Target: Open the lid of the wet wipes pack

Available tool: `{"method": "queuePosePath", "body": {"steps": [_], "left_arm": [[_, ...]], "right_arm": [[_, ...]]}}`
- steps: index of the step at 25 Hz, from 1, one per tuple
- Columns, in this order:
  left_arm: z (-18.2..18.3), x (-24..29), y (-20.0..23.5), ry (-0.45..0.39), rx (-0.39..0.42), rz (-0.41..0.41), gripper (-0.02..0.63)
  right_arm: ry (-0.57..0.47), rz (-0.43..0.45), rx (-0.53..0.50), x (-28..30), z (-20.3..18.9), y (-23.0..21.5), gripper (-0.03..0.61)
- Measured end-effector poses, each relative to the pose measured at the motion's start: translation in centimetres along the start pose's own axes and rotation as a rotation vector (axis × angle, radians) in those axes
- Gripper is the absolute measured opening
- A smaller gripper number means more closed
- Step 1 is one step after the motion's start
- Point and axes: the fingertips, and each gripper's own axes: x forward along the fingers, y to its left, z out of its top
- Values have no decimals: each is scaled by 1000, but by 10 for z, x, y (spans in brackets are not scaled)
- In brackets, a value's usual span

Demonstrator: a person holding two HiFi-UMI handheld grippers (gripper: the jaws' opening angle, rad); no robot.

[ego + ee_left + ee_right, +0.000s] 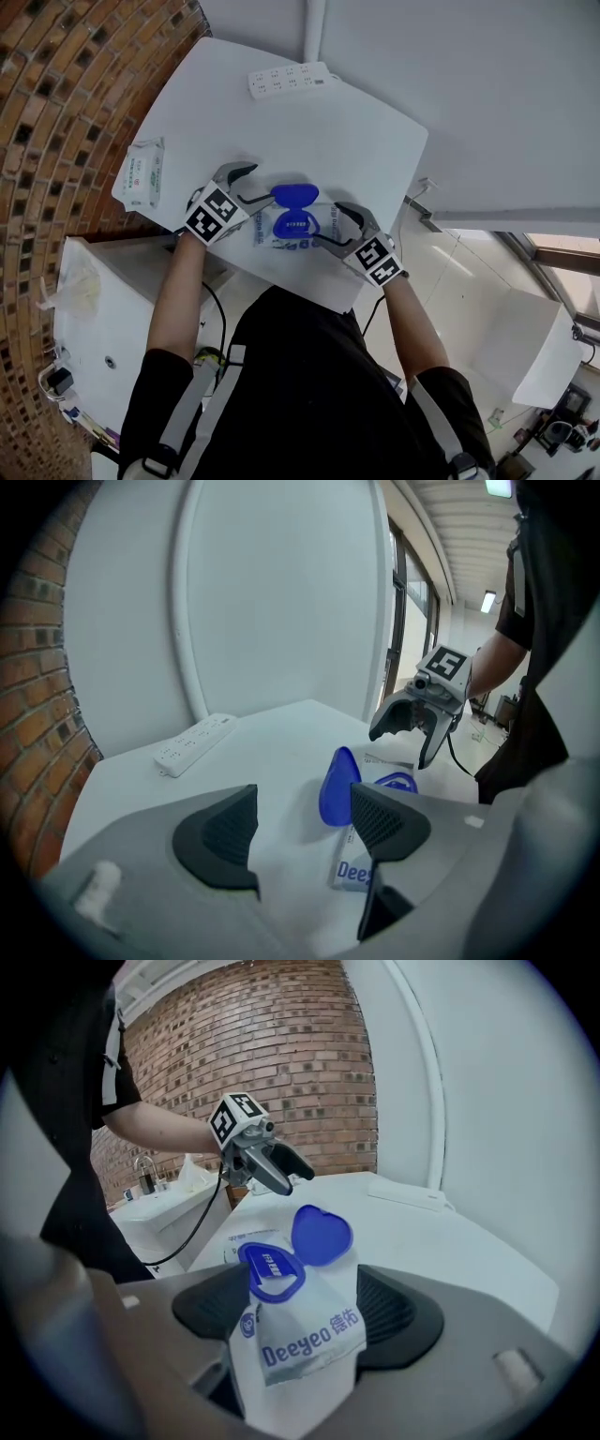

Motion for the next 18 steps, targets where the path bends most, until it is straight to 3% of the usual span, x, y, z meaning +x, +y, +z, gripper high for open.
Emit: {"method": "queuePosePath", "body": {"steps": [4, 7, 8, 9, 15, 18], "left_arm": [[18, -21, -7, -204, -146, -1, 316], [32, -36, -14, -359, -263, 25, 311], [35, -41, -17, -395, -279, 53, 271], [37, -46, -20, -424, -286, 88, 190], [35, -81, -43, -507, -305, 241, 3], [36, -92, -56, -530, -350, 255, 3]], "right_arm": [[-15, -39, 30, -9, 2, -3, 354], [-93, -70, 80, -19, 15, -4, 344], [-126, -78, 102, -23, 20, -5, 338], [-156, -84, 127, -27, 24, -6, 330], [-275, -95, 218, -53, 32, -6, 259], [-318, -114, 225, -73, 37, -8, 252]]}}
